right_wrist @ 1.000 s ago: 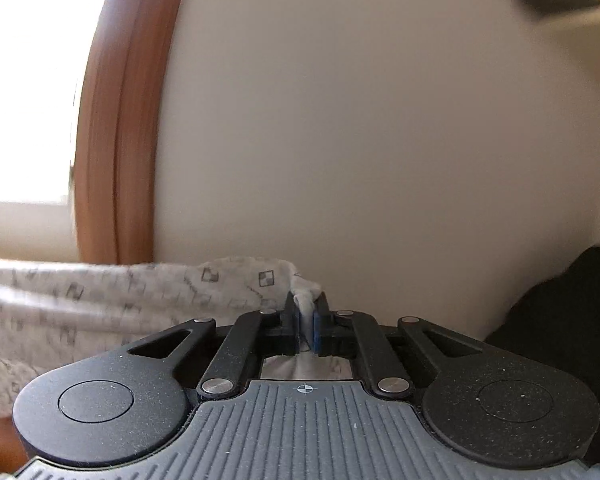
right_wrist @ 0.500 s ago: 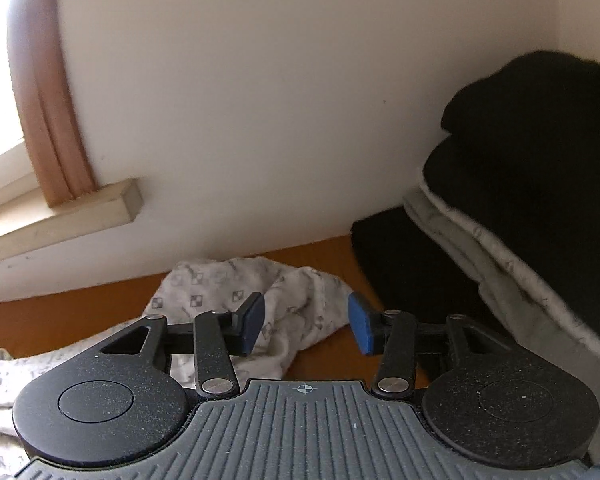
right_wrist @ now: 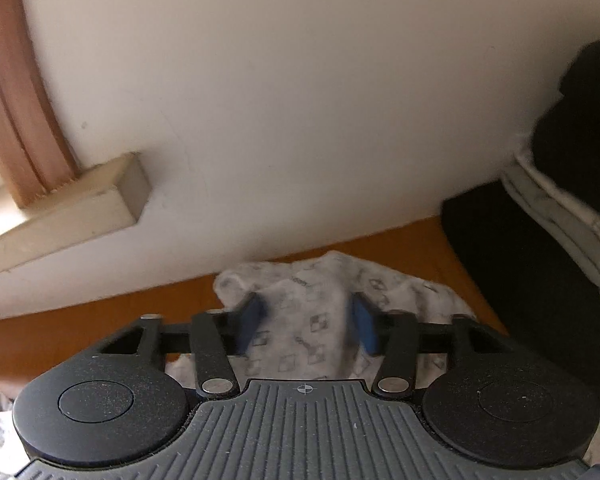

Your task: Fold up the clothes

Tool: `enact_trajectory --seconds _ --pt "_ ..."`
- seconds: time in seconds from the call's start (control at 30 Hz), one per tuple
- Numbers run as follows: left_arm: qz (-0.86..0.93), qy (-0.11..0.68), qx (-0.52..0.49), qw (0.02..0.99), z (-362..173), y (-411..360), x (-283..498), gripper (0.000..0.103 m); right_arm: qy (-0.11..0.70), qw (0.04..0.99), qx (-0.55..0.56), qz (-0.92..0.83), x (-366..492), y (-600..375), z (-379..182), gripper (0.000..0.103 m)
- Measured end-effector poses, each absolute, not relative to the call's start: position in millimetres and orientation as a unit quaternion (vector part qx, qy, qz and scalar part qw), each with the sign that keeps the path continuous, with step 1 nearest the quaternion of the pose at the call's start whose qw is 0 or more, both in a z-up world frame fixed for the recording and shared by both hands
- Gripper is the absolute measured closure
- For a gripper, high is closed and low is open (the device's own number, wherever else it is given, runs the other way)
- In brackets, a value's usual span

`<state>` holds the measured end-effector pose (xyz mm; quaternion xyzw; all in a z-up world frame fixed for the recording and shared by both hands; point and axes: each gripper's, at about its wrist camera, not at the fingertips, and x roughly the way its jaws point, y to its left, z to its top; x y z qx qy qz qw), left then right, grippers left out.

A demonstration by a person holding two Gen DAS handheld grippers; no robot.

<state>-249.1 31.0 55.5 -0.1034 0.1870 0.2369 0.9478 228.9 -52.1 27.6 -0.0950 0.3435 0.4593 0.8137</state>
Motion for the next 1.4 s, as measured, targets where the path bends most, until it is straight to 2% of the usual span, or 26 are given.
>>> enact_trajectory --seconds 0.1,0.23,0.3,0.37,0.47,0.53,0.57,0.67,0.7,0.87,1.1,1.17,1.2,1.23,1.27,1.33,1.37,1.4 --pt "0.247 0.166 -0.103 0.949 62.3 31.1 -256.0 0.099 0.25 0.855 -0.06 0.451 218.0 -64.9 58.0 0.097" --pt "0.255 0.135 -0.093 0.953 78.1 25.3 -266.3 0.099 0.11 0.887 0.045 0.446 200.3 -105.7 111.3 0.098" --pt "0.236 0.132 -0.089 0.959 87.0 16.0 -266.5 0.099 0.085 0.889 0.071 0.444 195.7 -125.4 129.5 0.097" --pt "0.213 0.155 -0.08 0.961 86.4 5.2 -257.5 0.098 0.119 0.89 0.049 0.438 200.7 -135.5 133.3 0.096" --pt "0.176 0.202 -0.072 0.961 72.2 -9.8 -239.7 0.095 0.21 0.895 -0.036 0.393 216.2 -144.2 109.6 0.086" --pt "0.161 0.221 -0.069 0.959 63.8 -16.6 -230.2 0.095 0.232 0.898 -0.057 0.37 225.1 -157.1 94.4 0.062" --pt "0.157 0.227 -0.069 0.959 62.7 -17.6 -227.1 0.095 0.243 0.898 -0.065 0.36 229.6 -163.8 87.1 0.06" --pt "0.147 0.219 -0.074 0.962 68.1 -15.4 -225.4 0.073 0.272 0.892 -0.073 0.353 239.2 -170.0 73.2 0.057" --pt "0.151 0.213 -0.076 0.962 71.1 -13.2 -227.0 0.071 0.277 0.889 -0.079 0.356 240.3 -167.4 68.9 0.055" --pt "0.18 0.21 -0.08 0.958 74.2 6.9 -227.6 0.067 0.293 0.874 -0.102 0.374 243.3 -149.8 44.5 0.05" --pt "0.215 0.234 -0.119 0.94 45.4 47.9 -236.6 0.067 0.34 0.849 -0.123 0.385 256.0 -120.6 0.5 0.042" --pt "0.217 0.238 -0.126 0.938 40.1 52.1 -237.6 0.067 0.334 0.85 -0.128 0.386 255.6 -118.3 -4.1 0.043" --pt "0.218 0.24 -0.128 0.937 38.0 53.1 -237.7 0.067 0.335 0.848 -0.127 0.39 255.2 -119.3 -4.2 0.052" --pt "0.218 0.242 -0.13 0.937 35.9 54.2 -237.8 0.067 0.325 0.855 -0.122 0.385 253.6 -123.7 0.5 0.08" --pt "0.218 0.243 -0.131 0.936 34.1 55.0 -237.9 0.067 0.309 0.865 -0.117 0.377 251.5 -129.1 6.8 0.096" --pt "0.219 0.245 -0.128 0.936 32.9 54.8 -238.1 0.064 0.284 0.884 -0.103 0.357 248.6 -141.0 19.5 0.097" --pt "0.22 0.246 -0.126 0.936 32.4 54.7 -238.0 0.058 0.277 0.893 -0.093 0.342 248.3 -147.9 25.9 0.097" --pt "0.22 0.247 -0.125 0.935 31.8 54.4 -237.5 0.056 0.27 0.901 -0.083 0.328 248.0 -154.8 32.2 0.092"
